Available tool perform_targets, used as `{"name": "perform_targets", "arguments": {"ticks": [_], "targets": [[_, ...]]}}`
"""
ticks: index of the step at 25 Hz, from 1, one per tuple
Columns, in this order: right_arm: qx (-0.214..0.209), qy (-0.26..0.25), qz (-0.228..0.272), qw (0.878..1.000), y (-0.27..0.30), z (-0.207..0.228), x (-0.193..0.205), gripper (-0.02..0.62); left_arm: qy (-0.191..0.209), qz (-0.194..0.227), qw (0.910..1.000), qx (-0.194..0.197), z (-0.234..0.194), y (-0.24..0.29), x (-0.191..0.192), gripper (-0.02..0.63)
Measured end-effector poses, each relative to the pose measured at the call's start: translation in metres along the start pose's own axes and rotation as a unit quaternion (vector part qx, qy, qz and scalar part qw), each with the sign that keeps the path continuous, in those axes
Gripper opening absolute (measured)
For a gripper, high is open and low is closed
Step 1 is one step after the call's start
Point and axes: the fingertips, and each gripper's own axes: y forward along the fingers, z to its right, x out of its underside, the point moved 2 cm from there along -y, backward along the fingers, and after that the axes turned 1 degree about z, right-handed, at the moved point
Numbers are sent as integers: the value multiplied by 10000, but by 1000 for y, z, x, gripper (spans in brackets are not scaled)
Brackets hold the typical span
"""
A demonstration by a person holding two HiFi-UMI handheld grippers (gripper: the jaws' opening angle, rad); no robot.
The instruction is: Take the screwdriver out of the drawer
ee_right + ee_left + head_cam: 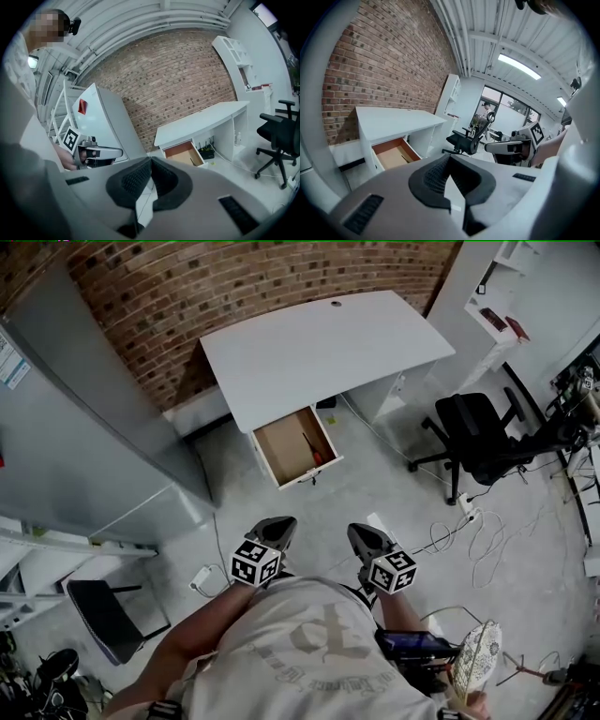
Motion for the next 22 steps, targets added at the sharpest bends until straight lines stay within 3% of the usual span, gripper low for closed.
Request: {"name": "perform_targets", "arguments": {"ticks": [16, 22], "targets": [[331, 136, -5, 9994, -10, -8, 15, 23, 116, -3, 9999, 90, 4, -8, 4, 19], [335, 727, 421, 9959, -14, -5, 4, 24, 143, -12, 9998, 137, 5, -7, 6, 20]]}}
